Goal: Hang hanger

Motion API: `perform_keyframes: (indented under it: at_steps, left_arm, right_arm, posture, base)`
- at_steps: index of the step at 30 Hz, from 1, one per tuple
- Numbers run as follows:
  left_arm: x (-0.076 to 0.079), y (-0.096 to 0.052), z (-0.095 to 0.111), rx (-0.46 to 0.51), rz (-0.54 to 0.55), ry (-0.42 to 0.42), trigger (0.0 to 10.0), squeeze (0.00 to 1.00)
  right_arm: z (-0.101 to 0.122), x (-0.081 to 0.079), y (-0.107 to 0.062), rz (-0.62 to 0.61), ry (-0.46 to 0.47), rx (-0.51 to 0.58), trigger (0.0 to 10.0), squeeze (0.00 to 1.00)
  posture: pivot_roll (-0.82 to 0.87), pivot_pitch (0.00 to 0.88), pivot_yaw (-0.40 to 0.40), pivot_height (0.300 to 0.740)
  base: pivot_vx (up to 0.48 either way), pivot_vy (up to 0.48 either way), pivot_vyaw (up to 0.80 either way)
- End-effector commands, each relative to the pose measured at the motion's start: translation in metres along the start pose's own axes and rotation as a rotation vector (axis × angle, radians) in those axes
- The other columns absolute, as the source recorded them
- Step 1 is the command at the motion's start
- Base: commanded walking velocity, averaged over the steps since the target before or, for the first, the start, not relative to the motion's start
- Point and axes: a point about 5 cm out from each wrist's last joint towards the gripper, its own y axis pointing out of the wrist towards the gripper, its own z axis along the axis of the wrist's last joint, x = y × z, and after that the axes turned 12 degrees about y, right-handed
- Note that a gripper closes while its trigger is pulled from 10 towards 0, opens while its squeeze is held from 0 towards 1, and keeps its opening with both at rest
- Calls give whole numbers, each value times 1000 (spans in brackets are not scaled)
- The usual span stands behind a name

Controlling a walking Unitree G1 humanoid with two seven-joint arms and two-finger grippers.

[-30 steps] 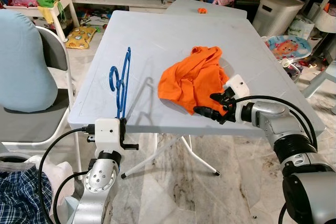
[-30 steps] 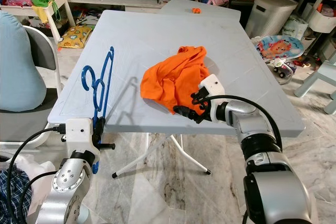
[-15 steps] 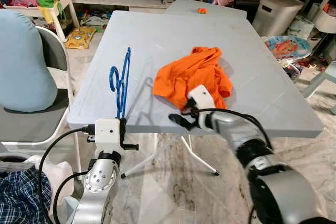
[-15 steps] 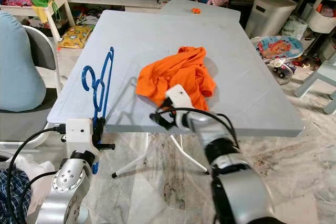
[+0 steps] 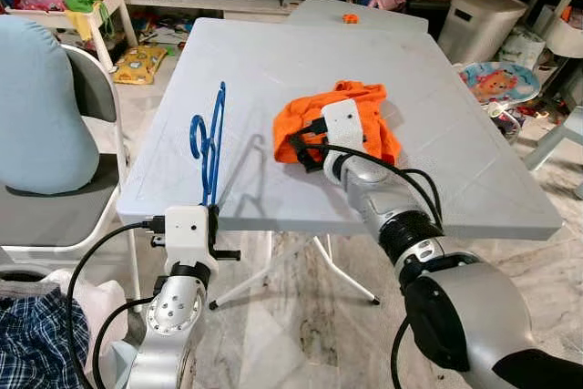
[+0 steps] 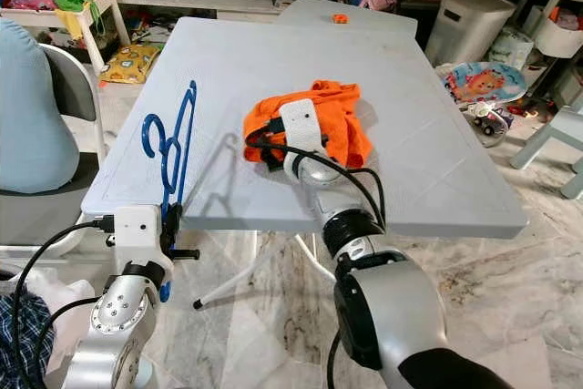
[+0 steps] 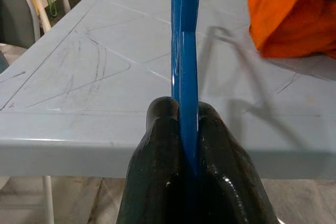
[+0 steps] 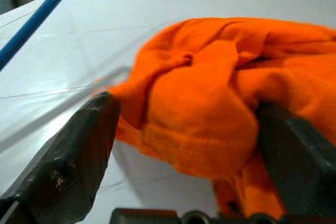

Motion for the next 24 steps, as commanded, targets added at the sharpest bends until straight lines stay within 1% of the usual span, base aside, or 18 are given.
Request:
perform_keyframes:
  at_steps: [1, 4, 5, 6, 7, 8, 9, 11, 12, 14, 15, 16, 17, 18, 19, 20, 22, 24]
  left_arm:
    - [1, 0, -2, -13, 1, 3, 10000, 0]
    - [1, -1, -3, -15, 1, 4, 10000, 0]
    - [0, 0, -3, -17, 0, 3, 10000, 0]
    - [0, 0, -4, -18, -1, 3, 10000, 0]
    - [0, 0, -4, -19, -2, 2, 10000, 0]
    - [0, 0, -4, -19, -2, 2, 10000, 0]
    - [-1, 1, -5, -23, -6, 0, 10000, 0]
    - [-2, 2, -5, -25, -9, -2, 10000, 0]
    - [-2, 3, -5, -24, -11, -4, 10000, 0]
    - [-2, 3, -5, -24, -11, -4, 10000, 0]
    - [-2, 3, -4, -8, -23, 8, 10000, 0]
    - [-1, 4, -3, -1, -30, 18, 10000, 0]
    - [-1, 4, -3, -1, -30, 18, 10000, 0]
    - [0, 4, -3, 5, -36, 29, 10000, 0]
    - [1, 4, -3, 3, -46, 34, 10000, 0]
    - [3, 5, -3, 1, -72, 30, 10000, 0]
    - [6, 5, -2, 2, -103, 38, 10000, 0]
    - [5, 8, -3, -24, -89, 66, 10000, 0]
  right_arm:
    - [-8, 11, -4, -1, 8, -20, 10000, 1000]
    - [-19, 22, -9, 36, -2, -55, 10000, 1000]
    - [-27, 31, -15, 77, -36, -90, 10000, 1000]
    - [-30, 35, -18, 89, -53, -101, 10000, 1000]
    - [-32, 45, -23, 82, -73, -104, 10000, 1000]
    - [-32, 45, -23, 82, -73, -104, 10000, 1000]
    - [-32, 59, -31, 68, -94, -78, 10000, 1000]
    - [-29, 66, -37, 65, -98, -38, 10000, 1000]
    - [-26, 68, -40, 81, -55, 0, 10000, 1000]
    - [-26, 68, -40, 81, -55, 0, 10000, 1000]
    - [-18, 69, -50, 122, 41, 91, 10000, 1000]
    - [-12, 70, -57, 126, 73, 156, 10000, 886]
    - [-12, 70, -57, 126, 73, 156, 10000, 886]
    - [-7, 70, -65, 122, 91, 217, 10000, 188]
    - [-6, 71, -68, 101, 107, 244, 10000, 188]
    - [-4, 71, -71, 69, 118, 278, 10000, 0]
    - [-5, 73, -79, -10, 144, 337, 10000, 0]
    - [-10, 73, -87, -95, 155, 376, 10000, 0]
  posture:
    - [195, 45, -111, 740]
    - [190, 45, -107, 740]
    - [182, 44, -103, 740]
    - [173, 42, -100, 740]
    - [169, 41, -99, 740]
    - [169, 41, -99, 740]
    - [151, 36, -91, 740]
    - [136, 33, -85, 740]
    - [132, 31, -83, 740]
    - [132, 31, -83, 740]
    - [112, 24, -71, 740]
    - [104, 20, -64, 740]
    - [104, 20, -64, 740]
    - [96, 15, -57, 740]
    - [96, 15, -57, 740]
    - [89, 9, -50, 740]
    - [87, 8, -47, 740]
    - [80, 1, -37, 740]
  base:
    - [0, 0, 0]
    - [0, 0, 0]
    - [0, 0, 0]
    - [0, 0, 0]
    - [0, 0, 0]
    - [0, 0, 0]
    - [0, 0, 0]
    - [0, 0, 0]
    - [0, 0, 0]
    - [0, 0, 0]
    - [0, 0, 0]
    - [0, 0, 0]
    - [0, 0, 0]
    - [0, 0, 0]
    - [0, 0, 0]
    - [0, 0, 0]
    - [0, 0, 0]
    - [0, 0, 0]
